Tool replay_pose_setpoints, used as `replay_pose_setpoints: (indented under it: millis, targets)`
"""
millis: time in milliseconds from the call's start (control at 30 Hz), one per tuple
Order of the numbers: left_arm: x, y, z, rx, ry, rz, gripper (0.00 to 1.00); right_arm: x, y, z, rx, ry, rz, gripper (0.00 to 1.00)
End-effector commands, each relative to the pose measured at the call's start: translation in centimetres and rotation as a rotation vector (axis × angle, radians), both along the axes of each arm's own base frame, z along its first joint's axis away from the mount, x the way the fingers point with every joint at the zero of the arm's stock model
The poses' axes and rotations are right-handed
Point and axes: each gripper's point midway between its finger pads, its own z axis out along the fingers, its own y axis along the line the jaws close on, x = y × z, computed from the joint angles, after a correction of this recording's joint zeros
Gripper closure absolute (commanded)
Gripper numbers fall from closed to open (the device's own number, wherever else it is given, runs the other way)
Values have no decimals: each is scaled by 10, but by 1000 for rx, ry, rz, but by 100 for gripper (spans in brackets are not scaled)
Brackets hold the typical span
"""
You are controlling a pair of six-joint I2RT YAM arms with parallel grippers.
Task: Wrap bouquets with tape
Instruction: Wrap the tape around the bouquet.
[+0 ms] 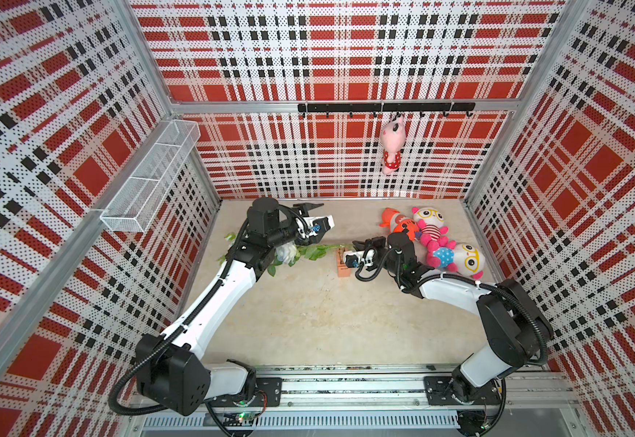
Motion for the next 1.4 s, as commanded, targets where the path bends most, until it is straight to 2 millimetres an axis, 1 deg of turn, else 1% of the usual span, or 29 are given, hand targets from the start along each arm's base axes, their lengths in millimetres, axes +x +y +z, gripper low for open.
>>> replay_pose_setpoints:
  millis: [0, 33, 67, 100, 167, 200, 267, 367, 533, 567, 667, 767, 833, 867, 900, 967, 1000, 1033, 1067, 1100, 1133, 1167, 1200, 1233, 1267, 1333, 1367]
  targets:
    - [-6, -8, -53, 164, 124, -41, 32, 5, -7, 58, 27, -280, -64, 100]
    - [-7, -11, -66, 200, 167, -57, 33, 5, -7, 55, 12, -299, -76, 100]
    - [-8, -13, -78, 237, 206, -82, 37, 5, -7, 55, 5, -327, -88, 100]
    - [-8, -14, -86, 261, 241, -101, 39, 5, -8, 52, -4, -348, -97, 100]
    - [-3, -15, -104, 309, 312, -114, 41, 5, -8, 54, -1, -403, -107, 100]
    - [0, -15, -110, 325, 336, -111, 42, 6, -8, 53, -10, -420, -114, 100]
    - [4, -15, -123, 356, 376, -107, 44, 6, -8, 58, -10, -472, -129, 100]
    - [10, -13, -134, 372, 402, -98, 45, 2, -6, 62, -11, -517, -126, 100]
    - [26, -8, -145, 383, 425, -44, 49, -2, -2, 57, -42, -557, -116, 100]
    - [29, -7, -146, 388, 425, -37, 51, -3, 0, 55, -56, -568, -115, 100]
    - [35, -6, -147, 387, 426, -28, 62, -1, 3, 46, -97, -587, -123, 100]
    - [34, -5, -142, 373, 417, -37, 80, 1, 3, 40, -119, -592, -134, 100]
    - [37, -5, -138, 359, 396, -22, 90, 2, 1, 35, -129, -574, -149, 100]
    - [38, -4, -137, 357, 383, -14, 94, 2, -1, 30, -135, -545, -155, 97]
    - [40, -4, -136, 350, 369, -2, 99, 1, -3, 24, -140, -511, -162, 89]
    - [41, -3, -132, 342, 344, 17, 100, 1, -11, 21, -88, -405, -205, 65]
    - [43, -3, -130, 337, 332, 34, 100, -2, -14, 12, -93, -317, -217, 56]
    - [44, -4, -131, 337, 323, 45, 100, -7, -16, 2, -97, -211, -214, 46]
    - [44, -4, -130, 338, 310, 55, 100, -14, -16, 0, -65, -115, -202, 38]
    - [46, -4, -127, 330, 293, 72, 100, -26, -15, -5, -41, 24, -178, 31]
    - [48, -5, -127, 326, 282, 90, 100, -39, -16, -10, -12, 172, -146, 26]
    - [48, -6, -126, 322, 272, 97, 100, -51, -17, -10, 24, 296, -112, 21]
    - [50, -6, -124, 317, 257, 114, 100, -62, -20, -5, 77, 415, -80, 15]
    - [50, -7, -124, 313, 242, 123, 100, -69, -24, 2, 132, 501, -66, 9]
    - [50, -8, -120, 304, 219, 138, 100, -75, -28, 11, 203, 591, -56, 1]
    - [50, -10, -116, 288, 172, 163, 100, -79, -42, 25, 312, 761, -58, 0]
    - [50, -10, -113, 274, 139, 187, 100, -75, -51, 35, 381, 846, -52, 0]
